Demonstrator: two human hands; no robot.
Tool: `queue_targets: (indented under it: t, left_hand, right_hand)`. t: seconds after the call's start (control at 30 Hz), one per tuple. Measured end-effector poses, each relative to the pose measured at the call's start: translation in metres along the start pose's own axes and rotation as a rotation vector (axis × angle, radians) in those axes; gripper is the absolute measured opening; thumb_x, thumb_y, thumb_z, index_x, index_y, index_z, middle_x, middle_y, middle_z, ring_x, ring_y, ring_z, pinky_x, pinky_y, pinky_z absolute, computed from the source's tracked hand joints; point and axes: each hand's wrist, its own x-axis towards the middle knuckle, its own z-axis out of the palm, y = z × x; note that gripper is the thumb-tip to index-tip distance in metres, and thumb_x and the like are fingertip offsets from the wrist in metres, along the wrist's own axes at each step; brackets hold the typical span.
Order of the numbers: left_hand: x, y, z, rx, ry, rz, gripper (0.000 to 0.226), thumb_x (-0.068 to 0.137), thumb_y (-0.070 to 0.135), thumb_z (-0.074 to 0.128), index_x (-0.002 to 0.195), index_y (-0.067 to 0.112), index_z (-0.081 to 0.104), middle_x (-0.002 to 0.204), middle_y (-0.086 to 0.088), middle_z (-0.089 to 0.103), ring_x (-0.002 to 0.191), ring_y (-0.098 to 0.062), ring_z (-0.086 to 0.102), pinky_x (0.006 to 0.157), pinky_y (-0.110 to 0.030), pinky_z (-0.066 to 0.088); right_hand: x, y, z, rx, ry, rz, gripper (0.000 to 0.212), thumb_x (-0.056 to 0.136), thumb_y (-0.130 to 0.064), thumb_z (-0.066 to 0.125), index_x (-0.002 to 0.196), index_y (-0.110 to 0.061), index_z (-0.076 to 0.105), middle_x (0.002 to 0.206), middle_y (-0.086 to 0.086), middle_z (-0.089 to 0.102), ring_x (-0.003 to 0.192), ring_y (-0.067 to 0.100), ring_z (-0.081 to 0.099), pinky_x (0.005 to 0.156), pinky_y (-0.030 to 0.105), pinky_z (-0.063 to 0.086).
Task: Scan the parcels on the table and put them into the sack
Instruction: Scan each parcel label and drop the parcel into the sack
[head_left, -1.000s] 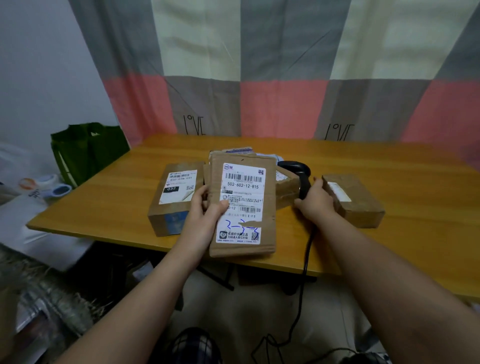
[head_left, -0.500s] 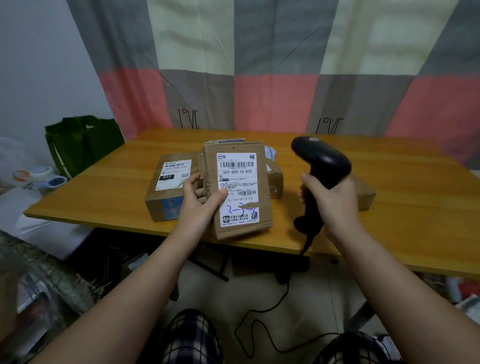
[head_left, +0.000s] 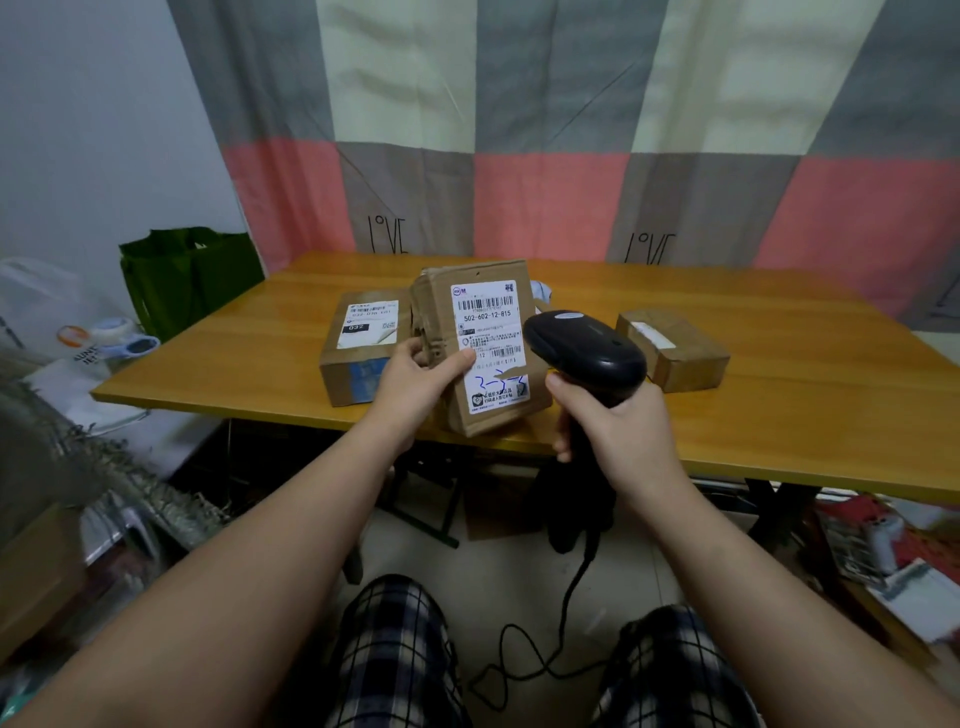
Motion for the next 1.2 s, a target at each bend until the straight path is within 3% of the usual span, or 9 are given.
queue_targets:
  t: [0.27,0.47,0.57,0.67,0.73,0.87,1.0,1.1,1.2]
  left_hand:
    - [0.001,0.001,0.006,0.024,0.022,0.004,0.081,0.075,0.039,0.078,0.140,0.012,0.038,0.117,0.005,0.060,0.104,-0.010,0.060,0.074,-0.018,0.048]
    - [0.004,0.001,0.009,0.010,0.024,0.009,0.086,0.076,0.036,0.079,0.143,0.009,0.033,0.128,-0.004,0.058,0.107,-0.013,0.061,0.080,-0.020,0.050]
    - [-0.002,0.006,0.010,-0.009,0.038,0.018,0.083,0.076,0.033,0.079,0.142,0.009,0.035,0.125,0.000,0.058,0.099,-0.005,0.061,0.072,-0.014,0.050]
    - [-0.023,0.011,0.002,-0.087,0.053,0.045,0.075,0.078,0.029,0.078,0.139,0.009,0.039,0.121,0.000,0.062,0.095,-0.003,0.065,0.070,-0.012,0.052]
    - [-0.045,0.010,-0.016,-0.115,0.094,0.085,0.069,0.078,0.025,0.078,0.135,0.010,0.042,0.113,0.003,0.066,0.096,-0.005,0.067,0.074,-0.015,0.053]
    - [-0.103,-0.008,-0.075,-0.155,0.328,0.067,0.074,0.073,0.026,0.077,0.136,0.009,0.042,0.120,-0.001,0.063,0.103,-0.008,0.065,0.089,-0.028,0.054]
    - [-0.164,-0.039,-0.149,-0.203,0.613,0.049,0.058,0.080,0.012,0.071,0.131,0.013,0.042,0.112,0.002,0.065,0.093,0.000,0.067,0.079,-0.019,0.055]
    - [-0.200,-0.060,-0.204,-0.104,0.840,0.019,0.065,0.081,0.013,0.073,0.136,0.012,0.039,0.111,0.006,0.064,0.093,0.005,0.065,0.076,-0.016,0.055]
    - [-0.219,-0.084,-0.253,0.139,1.003,-0.064,0.072,0.076,0.023,0.079,0.135,0.012,0.041,0.118,0.002,0.062,0.099,-0.001,0.064,0.086,-0.020,0.052]
  right_hand:
    - [-0.001,-0.003,-0.005,-0.038,-0.062,0.031,0.008,0.087,-0.017,0.068,0.080,-0.016,0.065,0.051,0.003,0.060,0.045,0.020,0.059,0.044,0.028,0.050]
    - [-0.001,-0.003,-0.004,-0.030,-0.071,0.041,0.007,0.087,-0.016,0.069,0.080,-0.018,0.066,0.052,0.003,0.060,0.045,0.021,0.058,0.044,0.029,0.050]
    - [0.001,0.000,-0.001,-0.012,-0.069,-0.015,0.007,0.084,-0.016,0.072,0.083,-0.021,0.068,0.062,-0.004,0.067,0.053,0.016,0.063,0.051,0.030,0.050]
    - [0.004,0.004,0.008,-0.011,-0.085,-0.080,0.043,0.074,-0.020,0.077,0.115,-0.013,0.065,0.105,-0.006,0.071,0.098,0.005,0.066,0.079,0.018,0.050]
    - [0.005,0.006,0.019,0.010,-0.117,-0.063,0.066,0.068,-0.018,0.079,0.128,-0.005,0.055,0.119,0.000,0.066,0.108,0.002,0.062,0.082,0.012,0.048]
    - [0.002,0.010,0.063,0.010,-0.359,-0.018,0.074,0.061,-0.025,0.080,0.129,-0.009,0.055,0.116,-0.002,0.068,0.104,0.000,0.063,0.081,0.011,0.048]
    - [-0.016,0.019,0.138,-0.020,-0.617,0.043,0.067,0.066,-0.019,0.084,0.127,-0.013,0.055,0.114,-0.007,0.068,0.102,-0.004,0.062,0.079,0.007,0.046]
    - [-0.031,0.040,0.204,-0.072,-0.700,0.058,0.058,0.071,-0.015,0.084,0.117,-0.026,0.050,0.116,-0.013,0.059,0.098,-0.015,0.057,0.078,0.003,0.042]
    - [-0.041,0.071,0.261,-0.319,-0.747,0.031,0.053,0.075,-0.025,0.081,0.120,-0.021,0.054,0.130,0.000,0.045,0.123,0.007,0.046,0.095,0.016,0.034]
